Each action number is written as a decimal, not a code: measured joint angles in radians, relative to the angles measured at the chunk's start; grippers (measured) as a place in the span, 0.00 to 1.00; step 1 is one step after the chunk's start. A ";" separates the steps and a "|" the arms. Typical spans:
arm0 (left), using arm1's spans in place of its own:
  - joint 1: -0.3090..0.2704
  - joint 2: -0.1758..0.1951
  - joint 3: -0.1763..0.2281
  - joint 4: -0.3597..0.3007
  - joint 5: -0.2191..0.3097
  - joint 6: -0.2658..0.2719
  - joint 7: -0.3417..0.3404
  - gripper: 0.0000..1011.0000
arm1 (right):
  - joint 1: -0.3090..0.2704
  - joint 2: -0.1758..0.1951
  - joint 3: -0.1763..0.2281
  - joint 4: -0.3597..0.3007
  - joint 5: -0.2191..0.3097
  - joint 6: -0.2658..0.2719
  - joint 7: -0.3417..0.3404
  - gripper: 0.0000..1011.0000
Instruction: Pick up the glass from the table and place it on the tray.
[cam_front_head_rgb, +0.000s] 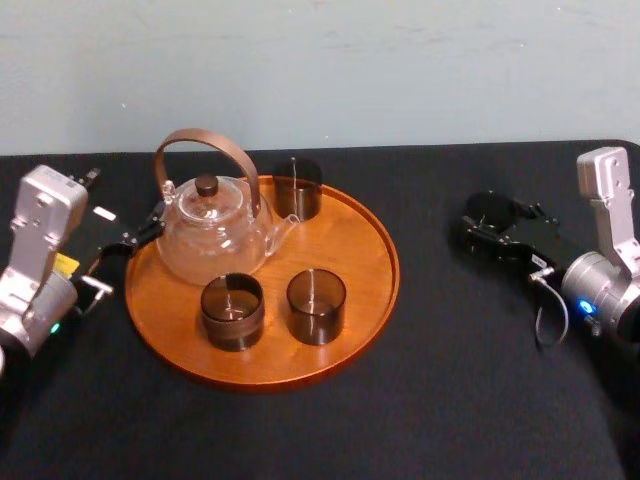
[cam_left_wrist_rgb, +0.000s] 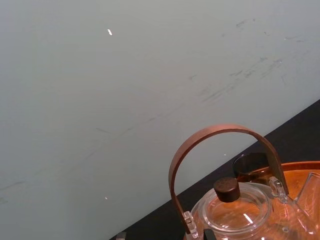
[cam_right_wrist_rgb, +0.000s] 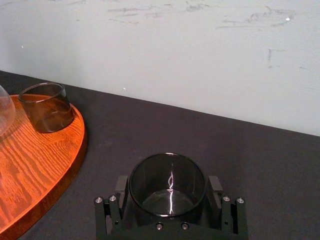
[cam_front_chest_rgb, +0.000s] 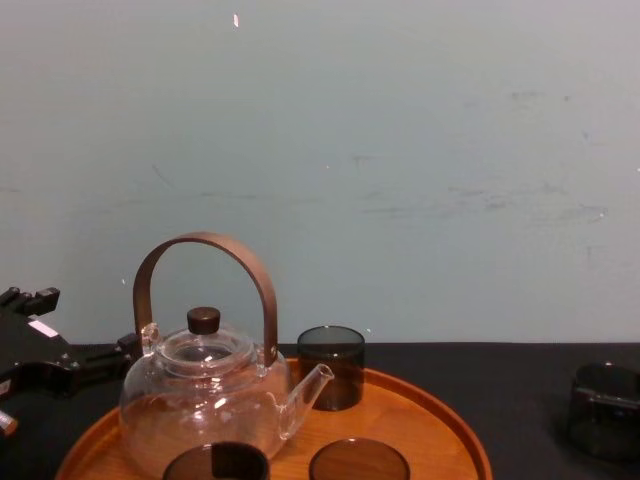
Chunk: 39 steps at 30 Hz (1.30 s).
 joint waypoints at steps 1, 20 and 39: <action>0.000 0.000 0.000 0.000 0.000 0.000 0.000 0.99 | 0.004 -0.002 -0.001 0.006 -0.001 -0.002 0.002 0.99; 0.000 0.000 0.000 0.000 0.000 0.000 0.000 0.99 | 0.054 -0.026 -0.018 0.085 -0.018 -0.020 0.016 0.99; 0.000 0.000 0.000 0.000 0.000 0.000 0.000 0.99 | 0.052 -0.025 -0.017 0.083 -0.016 -0.019 0.016 0.90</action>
